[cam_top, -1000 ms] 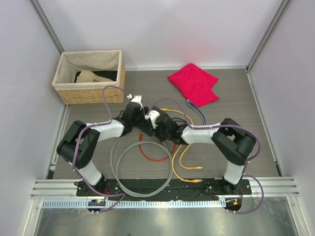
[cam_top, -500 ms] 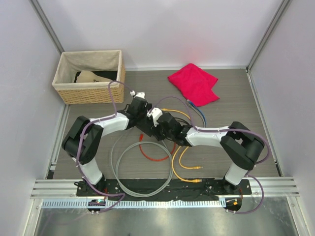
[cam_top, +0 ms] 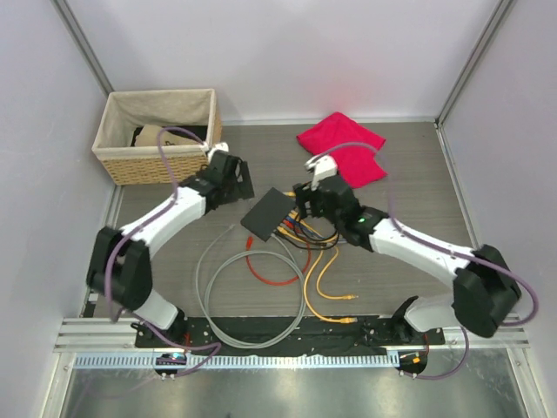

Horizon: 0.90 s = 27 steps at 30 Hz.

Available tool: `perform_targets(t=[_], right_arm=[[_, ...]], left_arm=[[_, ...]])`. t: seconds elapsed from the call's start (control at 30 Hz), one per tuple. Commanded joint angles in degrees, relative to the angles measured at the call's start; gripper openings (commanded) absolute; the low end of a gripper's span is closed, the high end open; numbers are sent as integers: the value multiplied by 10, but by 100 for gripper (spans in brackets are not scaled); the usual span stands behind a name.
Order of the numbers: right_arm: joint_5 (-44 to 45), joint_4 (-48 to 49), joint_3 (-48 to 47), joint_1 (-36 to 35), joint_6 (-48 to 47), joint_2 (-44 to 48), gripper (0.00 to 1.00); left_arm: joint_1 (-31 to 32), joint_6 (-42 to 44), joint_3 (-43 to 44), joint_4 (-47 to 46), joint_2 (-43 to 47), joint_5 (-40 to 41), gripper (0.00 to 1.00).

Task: Insert the plug into the switch port
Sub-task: Reset both arms

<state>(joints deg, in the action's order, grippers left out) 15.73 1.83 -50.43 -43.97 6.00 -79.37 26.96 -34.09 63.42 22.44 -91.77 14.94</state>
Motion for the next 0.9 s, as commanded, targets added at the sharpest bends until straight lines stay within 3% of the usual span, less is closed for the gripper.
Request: perform_targets(t=[0.0,0.13,0.33,0.47,0.67,0.87], right_arm=[[109,-56,-9,70,53,129,86],[163,-103,17,114,70,254,91],[247,-148,60,119,51,444,93],[269,-157,88,119,40,523,94],[280,-178,97,120,34,577,96],[283,-182,102,119,31,594,96]], left_arm=[[-6,1,72,97,160,71,100],[-6,5,63,153,278,107,100],[-6,10,4,201,486,167,100],[-7,28,-30,215,604,195,100],[-7,31,-53,248,727,219,100],[-7,37,-60,264,775,216,100]])
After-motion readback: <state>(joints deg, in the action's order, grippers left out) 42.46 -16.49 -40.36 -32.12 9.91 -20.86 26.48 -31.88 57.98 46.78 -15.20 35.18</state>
